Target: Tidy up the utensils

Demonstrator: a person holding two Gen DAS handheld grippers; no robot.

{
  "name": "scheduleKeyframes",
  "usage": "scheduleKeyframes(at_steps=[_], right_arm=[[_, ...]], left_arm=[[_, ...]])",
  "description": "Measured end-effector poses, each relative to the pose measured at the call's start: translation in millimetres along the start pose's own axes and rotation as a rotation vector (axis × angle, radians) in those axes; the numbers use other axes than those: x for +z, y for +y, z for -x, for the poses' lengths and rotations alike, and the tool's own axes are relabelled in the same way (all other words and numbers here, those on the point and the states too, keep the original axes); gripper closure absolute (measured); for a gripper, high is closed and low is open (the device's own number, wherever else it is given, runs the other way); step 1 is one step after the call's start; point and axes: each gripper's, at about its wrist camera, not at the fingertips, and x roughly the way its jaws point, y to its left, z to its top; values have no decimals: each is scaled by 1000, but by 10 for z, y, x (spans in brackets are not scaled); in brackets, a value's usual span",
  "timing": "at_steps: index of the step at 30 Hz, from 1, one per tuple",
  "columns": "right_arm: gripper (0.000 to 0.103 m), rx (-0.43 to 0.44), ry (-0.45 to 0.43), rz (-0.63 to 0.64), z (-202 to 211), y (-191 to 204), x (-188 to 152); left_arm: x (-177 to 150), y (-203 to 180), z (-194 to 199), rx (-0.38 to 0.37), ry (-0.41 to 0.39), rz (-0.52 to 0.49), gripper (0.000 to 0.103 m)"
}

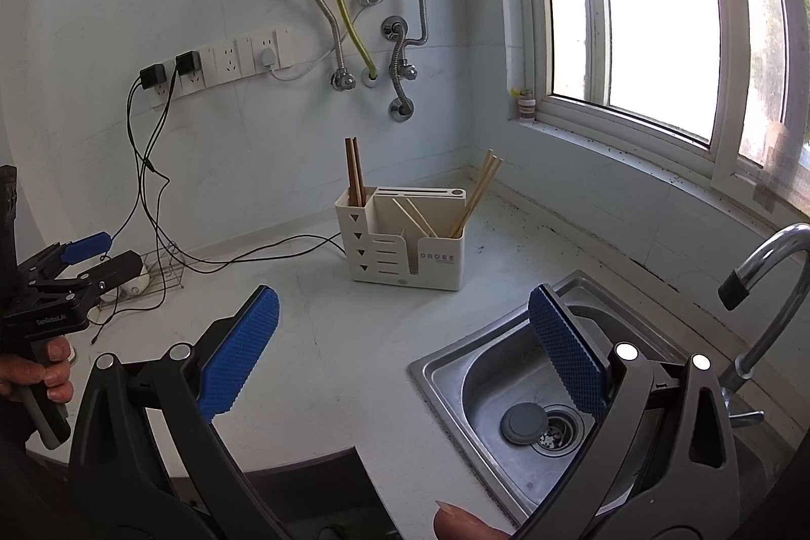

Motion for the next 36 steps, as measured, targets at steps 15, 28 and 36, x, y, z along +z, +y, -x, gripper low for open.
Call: scheduleKeyframes(at_steps=[15,28,36], right_arm=[[8,46,17,-44,-37,-98,-21],[8,50,30,-51,-76,-143,-37],[8,46,36,-52,-100,-178,-51]], left_arm=[[45,-32,-8,9,-4,-19,5],[89,-131,16,19,-33,-57,5],[126,-156,11,-3,-33,-51,5]])
